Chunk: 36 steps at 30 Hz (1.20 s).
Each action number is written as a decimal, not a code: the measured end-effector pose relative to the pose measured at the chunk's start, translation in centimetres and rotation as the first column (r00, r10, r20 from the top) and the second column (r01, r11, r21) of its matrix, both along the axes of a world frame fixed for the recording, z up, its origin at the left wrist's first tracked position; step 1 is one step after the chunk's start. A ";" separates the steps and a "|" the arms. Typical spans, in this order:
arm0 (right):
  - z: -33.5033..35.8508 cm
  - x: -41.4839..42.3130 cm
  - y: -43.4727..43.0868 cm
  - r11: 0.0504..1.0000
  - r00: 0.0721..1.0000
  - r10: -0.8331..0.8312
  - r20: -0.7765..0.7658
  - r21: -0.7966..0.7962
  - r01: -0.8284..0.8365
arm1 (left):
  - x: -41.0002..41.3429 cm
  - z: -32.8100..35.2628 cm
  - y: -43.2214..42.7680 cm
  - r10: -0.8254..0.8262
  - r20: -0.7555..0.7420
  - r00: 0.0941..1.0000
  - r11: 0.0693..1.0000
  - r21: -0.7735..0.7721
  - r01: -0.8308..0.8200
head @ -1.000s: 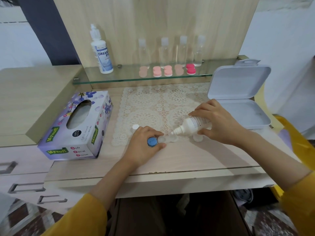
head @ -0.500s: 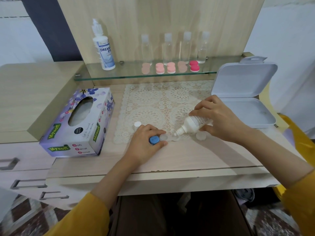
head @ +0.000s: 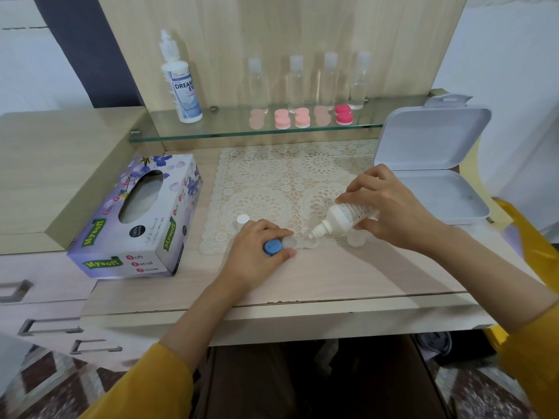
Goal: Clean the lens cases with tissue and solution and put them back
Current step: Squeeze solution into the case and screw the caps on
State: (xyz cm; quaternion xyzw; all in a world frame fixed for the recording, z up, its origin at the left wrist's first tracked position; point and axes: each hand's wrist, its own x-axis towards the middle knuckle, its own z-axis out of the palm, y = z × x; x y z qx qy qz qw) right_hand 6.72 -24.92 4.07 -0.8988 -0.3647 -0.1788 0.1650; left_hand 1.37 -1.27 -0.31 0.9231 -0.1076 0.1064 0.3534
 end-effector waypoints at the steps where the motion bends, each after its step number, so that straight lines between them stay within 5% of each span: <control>1: 0.0 0.0 0.0 1.000 1.000 -0.001 0.005 0.000 0.001 | 0.0 0.0 0.0 0.000 0.001 1.000 1.000 0.000 0.000; 14: 0.1 0.0 -0.3 0.999 0.999 -0.038 0.006 -0.004 0.038 | 0.0 -0.1 0.0 -0.002 0.002 1.000 1.000 -0.003 0.002; 22: 0.1 -0.3 -0.3 0.976 0.964 -0.131 -0.230 0.139 0.166 | -0.2 -0.3 0.1 0.013 0.055 0.998 0.997 -0.072 -0.009; 29: -0.2 -0.5 1.0 0.765 0.855 0.033 -0.518 0.563 0.312 | 0.2 -0.3 1.8 0.144 0.355 0.924 0.989 -0.078 -0.125; 36: -1.5 -0.5 3.2 0.648 0.802 0.170 -0.572 0.678 0.347 | 1.0 -0.8 3.7 0.217 0.160 0.963 0.975 0.010 -0.221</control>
